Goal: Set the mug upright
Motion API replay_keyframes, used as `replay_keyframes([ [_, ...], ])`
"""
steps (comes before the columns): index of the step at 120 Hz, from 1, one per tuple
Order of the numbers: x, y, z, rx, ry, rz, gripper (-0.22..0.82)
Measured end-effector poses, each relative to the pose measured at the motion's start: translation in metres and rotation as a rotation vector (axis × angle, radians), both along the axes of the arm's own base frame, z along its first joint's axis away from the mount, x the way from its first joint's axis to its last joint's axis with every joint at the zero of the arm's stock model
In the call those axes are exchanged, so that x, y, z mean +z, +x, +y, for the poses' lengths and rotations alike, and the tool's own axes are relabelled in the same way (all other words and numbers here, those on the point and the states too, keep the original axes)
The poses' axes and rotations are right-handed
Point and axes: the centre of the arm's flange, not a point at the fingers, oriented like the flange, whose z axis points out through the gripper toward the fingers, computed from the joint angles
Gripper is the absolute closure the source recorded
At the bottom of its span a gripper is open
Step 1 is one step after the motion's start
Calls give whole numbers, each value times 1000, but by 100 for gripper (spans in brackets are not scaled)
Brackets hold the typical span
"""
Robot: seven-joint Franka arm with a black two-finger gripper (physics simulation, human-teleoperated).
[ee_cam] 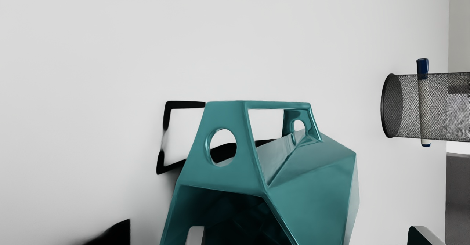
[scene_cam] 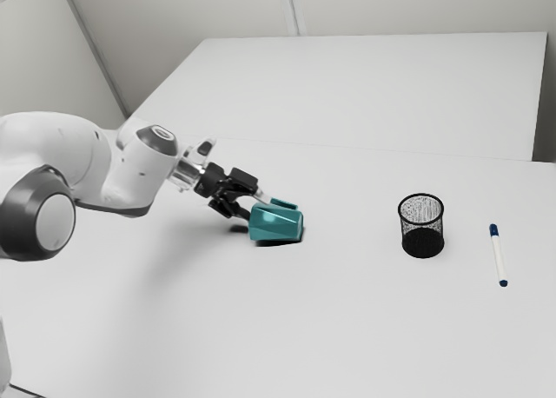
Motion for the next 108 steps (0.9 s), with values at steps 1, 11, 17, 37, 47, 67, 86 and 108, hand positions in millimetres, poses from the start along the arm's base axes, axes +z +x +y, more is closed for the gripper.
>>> replay_keyframes([
  [1, 0, 0, -1, -2, -1, -1, 0],
  [11, -1, 0, -8, -17, -15, -11, 3],
  [17, -2, -1, -11, -24, -23, -12, 6],
  [37, -3, -3, -17, -44, -39, -22, 26],
  [47, -3, -4, -16, -47, -47, -26, 41],
  [67, -1, -7, -15, -49, -77, -32, 63],
  [86, 3, -7, -23, -56, -114, -43, 72],
  [108, 8, -7, -31, -58, -148, -58, 74],
])
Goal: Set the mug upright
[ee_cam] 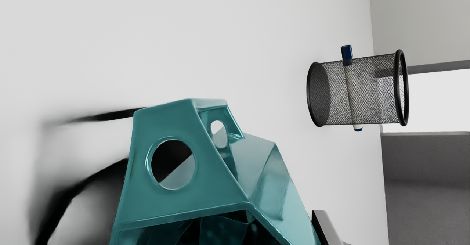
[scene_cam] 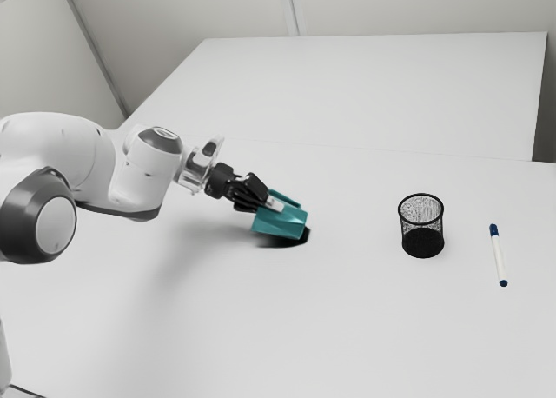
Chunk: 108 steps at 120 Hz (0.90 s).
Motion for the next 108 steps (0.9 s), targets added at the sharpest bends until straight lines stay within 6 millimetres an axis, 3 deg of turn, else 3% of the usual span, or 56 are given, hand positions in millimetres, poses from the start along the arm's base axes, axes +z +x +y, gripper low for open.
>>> replay_keyframes([
  [16, 10, -1, -1, -5, -5, -18, 74],
  [48, 51, -16, 9, -63, 124, -77, 75],
  [60, 58, -22, 8, -97, 206, -88, 75],
  [87, 84, -39, -15, -220, 452, -151, 76],
  [108, 93, -44, -15, -252, 642, -157, 78],
])
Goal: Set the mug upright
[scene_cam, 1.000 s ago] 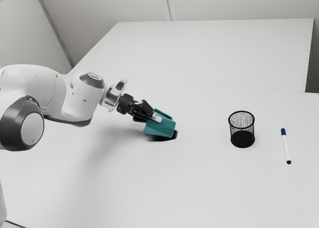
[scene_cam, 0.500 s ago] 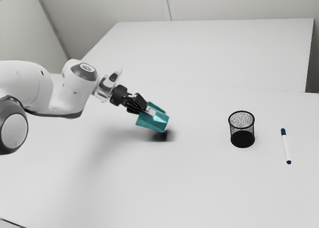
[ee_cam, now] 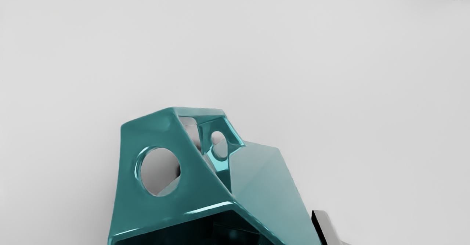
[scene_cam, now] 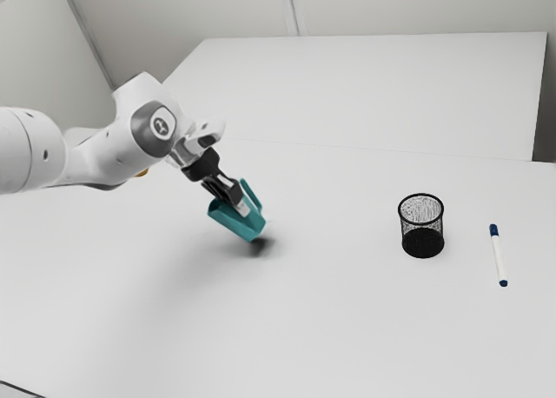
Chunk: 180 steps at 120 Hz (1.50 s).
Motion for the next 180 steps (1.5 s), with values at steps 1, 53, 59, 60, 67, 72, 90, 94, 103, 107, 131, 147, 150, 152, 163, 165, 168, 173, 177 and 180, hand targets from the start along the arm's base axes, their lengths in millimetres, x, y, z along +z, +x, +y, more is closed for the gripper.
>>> replay_keyframes([
  [1, 0, 0, 0, 0, 8, 0, 78],
  [53, 5, -17, -24, 58, 282, 18, 78],
  [59, 5, -17, -27, 70, 300, 16, 78],
  [60, 6, -17, -28, 72, 303, 16, 78],
  [67, 5, -17, -30, 89, 318, 17, 78],
  [72, 5, -16, -31, 102, 328, 17, 78],
  [90, 4, -15, -28, 152, 356, 19, 78],
  [94, 2, -16, -27, 162, 361, 24, 78],
  [103, -5, -20, -25, 180, 375, 44, 78],
  [107, -7, -22, -24, 186, 382, 50, 78],
  [131, -10, -25, -23, 214, 419, 75, 78],
  [147, -15, -28, -22, 225, 446, 101, 78],
  [150, -17, -29, -22, 227, 452, 108, 78],
  [152, -18, -30, -22, 227, 456, 112, 78],
  [163, -22, -32, -23, 230, 474, 129, 78],
  [165, -22, -33, -23, 230, 477, 131, 78],
  [168, -24, -33, -24, 229, 482, 135, 78],
  [173, -26, -34, -25, 229, 490, 142, 78],
  [177, -28, -34, -26, 230, 495, 148, 78],
  [180, -30, -34, -26, 230, 499, 154, 78],
])
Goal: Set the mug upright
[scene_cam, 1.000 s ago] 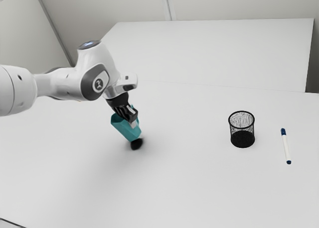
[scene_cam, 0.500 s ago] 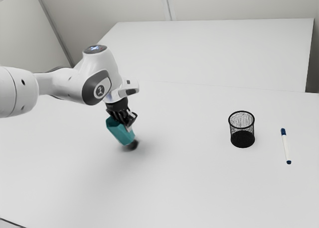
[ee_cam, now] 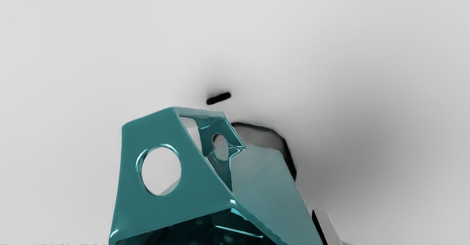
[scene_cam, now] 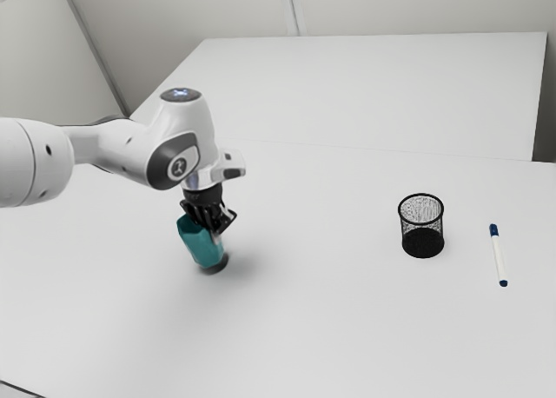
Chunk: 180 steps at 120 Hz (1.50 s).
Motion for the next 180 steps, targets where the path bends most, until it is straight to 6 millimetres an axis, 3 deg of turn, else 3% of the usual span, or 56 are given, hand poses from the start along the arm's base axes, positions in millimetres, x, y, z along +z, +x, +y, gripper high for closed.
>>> replay_keyframes([
  [45, -24, 1, 2, 41, 24, 42, 78],
  [69, -22, 2, 4, 52, 15, 40, 36],
  [88, -9, 6, 3, 47, 12, 15, 17],
  [113, 35, 18, 2, 37, 1, -68, 7],
  [133, 84, 32, 6, 33, -13, -137, 3],
  [162, 172, 49, 23, 42, -10, -202, 1],
  [180, 220, 47, 37, 61, -7, -214, 0],
])
